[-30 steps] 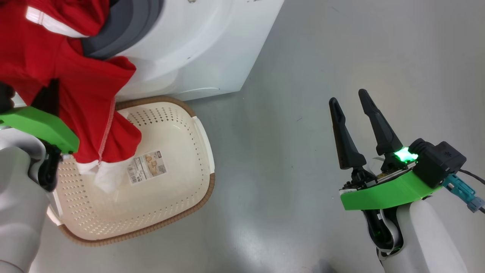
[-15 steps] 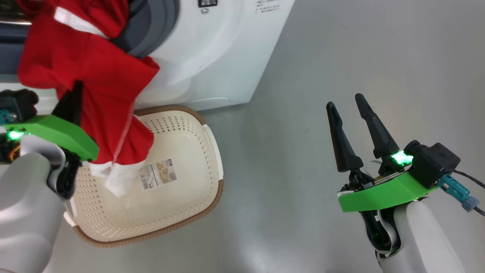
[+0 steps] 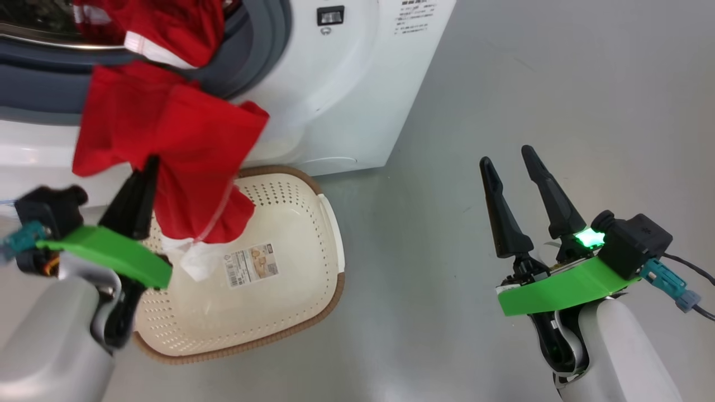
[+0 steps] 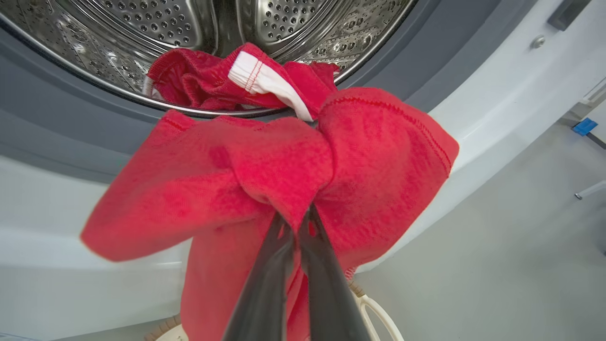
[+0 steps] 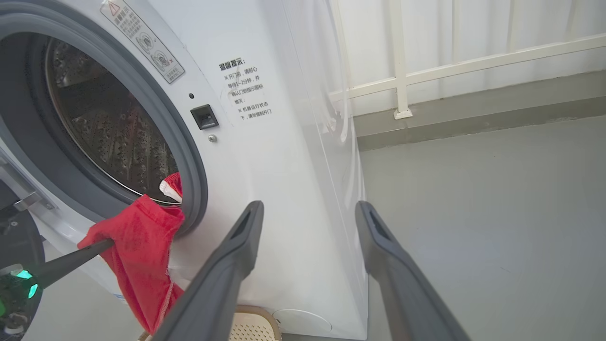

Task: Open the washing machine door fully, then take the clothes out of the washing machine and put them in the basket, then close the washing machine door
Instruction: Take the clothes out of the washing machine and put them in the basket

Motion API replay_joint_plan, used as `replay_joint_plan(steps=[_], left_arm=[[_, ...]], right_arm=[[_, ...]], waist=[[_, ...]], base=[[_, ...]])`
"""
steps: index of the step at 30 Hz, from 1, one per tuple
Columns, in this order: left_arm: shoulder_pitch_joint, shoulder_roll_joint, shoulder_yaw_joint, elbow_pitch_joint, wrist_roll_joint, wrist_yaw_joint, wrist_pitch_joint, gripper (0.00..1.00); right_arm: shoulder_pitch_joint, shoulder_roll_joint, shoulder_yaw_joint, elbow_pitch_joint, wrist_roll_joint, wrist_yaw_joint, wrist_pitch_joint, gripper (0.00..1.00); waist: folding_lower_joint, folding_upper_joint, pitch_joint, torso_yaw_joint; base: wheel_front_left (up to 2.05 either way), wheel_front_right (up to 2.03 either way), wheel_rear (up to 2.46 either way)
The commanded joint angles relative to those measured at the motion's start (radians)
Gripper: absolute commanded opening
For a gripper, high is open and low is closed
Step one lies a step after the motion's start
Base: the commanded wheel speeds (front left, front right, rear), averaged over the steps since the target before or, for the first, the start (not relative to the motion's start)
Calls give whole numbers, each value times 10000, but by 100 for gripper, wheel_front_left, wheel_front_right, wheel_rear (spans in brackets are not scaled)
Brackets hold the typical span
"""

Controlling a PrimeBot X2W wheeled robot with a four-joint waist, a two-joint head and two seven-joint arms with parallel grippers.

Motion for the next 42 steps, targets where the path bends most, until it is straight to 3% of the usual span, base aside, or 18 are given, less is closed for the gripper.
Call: replay_joint_plan(steps=[1,7,13,18,23,30,37,42], left_arm=[[416,487,652,-715,244,-25,-121,0],[1470,336,1100,-2021,800,-25,-121,0],[2427,199,815,-2910,1124,-25,-121,0],[2644,153,360,-2772,1170,-25,-121,0],[2393,153,-330,-1986,1112,-25,-122,0],[1445,169,-1867,198,470,-25,-94,0],[250,-27,-3044,2318,-544,-25,-15,0],[-288,-156,-3826,3081,-1373,-25,268,0]], right_arm=[[212,91,220,-180,-97,16,-48,100],[250,91,176,-174,-121,16,-48,100],[340,91,145,-170,-137,16,-48,100],[303,91,203,-140,-165,16,-48,100],[208,91,258,-169,-178,16,-48,100],[105,91,306,-322,-131,16,-48,100],[-61,91,337,-432,-127,16,-48,100],[-128,91,336,-476,-164,16,-48,100]], waist=[[0,-1,-103,80],[0,-1,-172,183],[0,-1,-281,266],[0,-1,-274,251],[0,-1,-128,149],[0,-1,292,-142],[0,-1,745,-391],[0,-1,940,-506]], base=[[0,0,0],[0,0,0],[0,0,0],[0,0,0],[0,0,0],[0,0,0],[0,0,0],[0,0,0]])
